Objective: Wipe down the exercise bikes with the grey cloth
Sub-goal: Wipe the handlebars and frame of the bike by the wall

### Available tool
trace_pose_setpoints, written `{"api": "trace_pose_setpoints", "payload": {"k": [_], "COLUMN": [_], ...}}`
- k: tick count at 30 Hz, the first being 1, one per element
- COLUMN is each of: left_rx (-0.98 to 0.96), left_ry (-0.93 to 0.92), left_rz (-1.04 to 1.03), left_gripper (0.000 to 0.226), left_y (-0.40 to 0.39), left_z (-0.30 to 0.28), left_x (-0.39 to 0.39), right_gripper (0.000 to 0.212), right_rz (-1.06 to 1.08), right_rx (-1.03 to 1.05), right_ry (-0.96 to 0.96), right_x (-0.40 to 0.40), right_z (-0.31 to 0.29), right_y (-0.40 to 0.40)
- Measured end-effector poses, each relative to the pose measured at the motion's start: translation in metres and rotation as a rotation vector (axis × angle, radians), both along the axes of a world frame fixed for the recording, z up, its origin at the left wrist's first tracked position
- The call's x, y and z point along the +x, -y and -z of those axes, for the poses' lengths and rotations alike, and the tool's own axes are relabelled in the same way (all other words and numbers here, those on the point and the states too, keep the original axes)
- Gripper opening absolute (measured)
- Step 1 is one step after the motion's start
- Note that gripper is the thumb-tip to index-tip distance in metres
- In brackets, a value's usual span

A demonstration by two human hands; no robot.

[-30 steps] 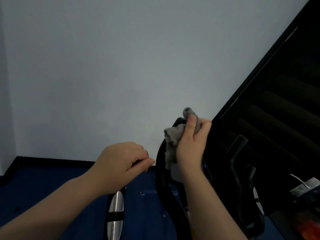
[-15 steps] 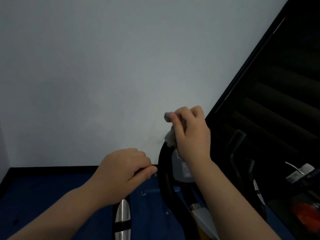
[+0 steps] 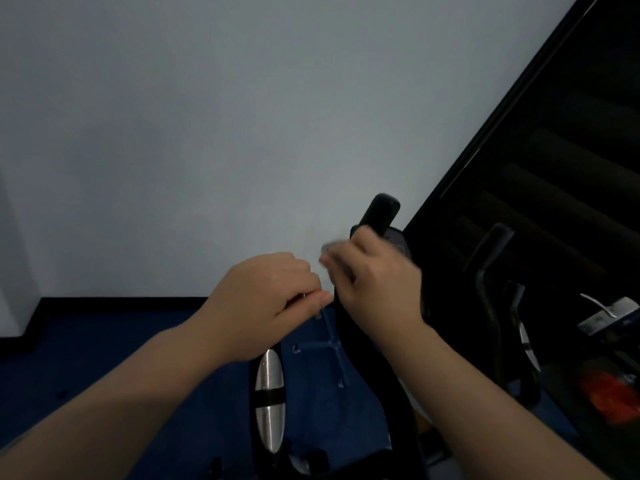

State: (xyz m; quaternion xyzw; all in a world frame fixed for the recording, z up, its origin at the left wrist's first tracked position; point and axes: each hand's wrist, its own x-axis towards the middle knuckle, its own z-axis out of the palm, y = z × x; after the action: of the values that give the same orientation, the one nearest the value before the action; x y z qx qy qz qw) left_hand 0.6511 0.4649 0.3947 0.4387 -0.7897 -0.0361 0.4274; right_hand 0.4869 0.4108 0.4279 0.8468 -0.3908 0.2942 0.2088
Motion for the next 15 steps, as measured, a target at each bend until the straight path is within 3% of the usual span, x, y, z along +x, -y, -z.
{"api": "trace_pose_setpoints", "payload": {"k": [4, 8, 13, 15], "left_rx": [-0.005, 0.065, 0.046, 0.047], "left_ry": [0.014, 0.001, -0.032, -0.095], "left_rz": [-0.015, -0.043, -0.107, -0.114], "left_gripper": [0.038, 0.043, 0.042, 0.04], "left_y": [-0.001, -0.001, -0.006, -0.011], "left_z": [0.002, 0.001, 0.001, 0.002], "left_x": [-0.002, -0.004, -0.013, -0.018], "right_gripper": [0.014, 0.022, 0.017, 0.013], "right_rz": [-0.145, -0.339, -0.225, -0.203], "right_rx": [0.374, 0.722, 0.565, 0.569], "right_ry": [0.085, -0.088, 0.308, 0.365], "right_x": [-0.026, -0.053, -0.033, -0.034], "right_z": [0.015, -0.007, 0.003, 0.026], "right_y": [-0.018, -0.022, -0.015, -0.03]}}
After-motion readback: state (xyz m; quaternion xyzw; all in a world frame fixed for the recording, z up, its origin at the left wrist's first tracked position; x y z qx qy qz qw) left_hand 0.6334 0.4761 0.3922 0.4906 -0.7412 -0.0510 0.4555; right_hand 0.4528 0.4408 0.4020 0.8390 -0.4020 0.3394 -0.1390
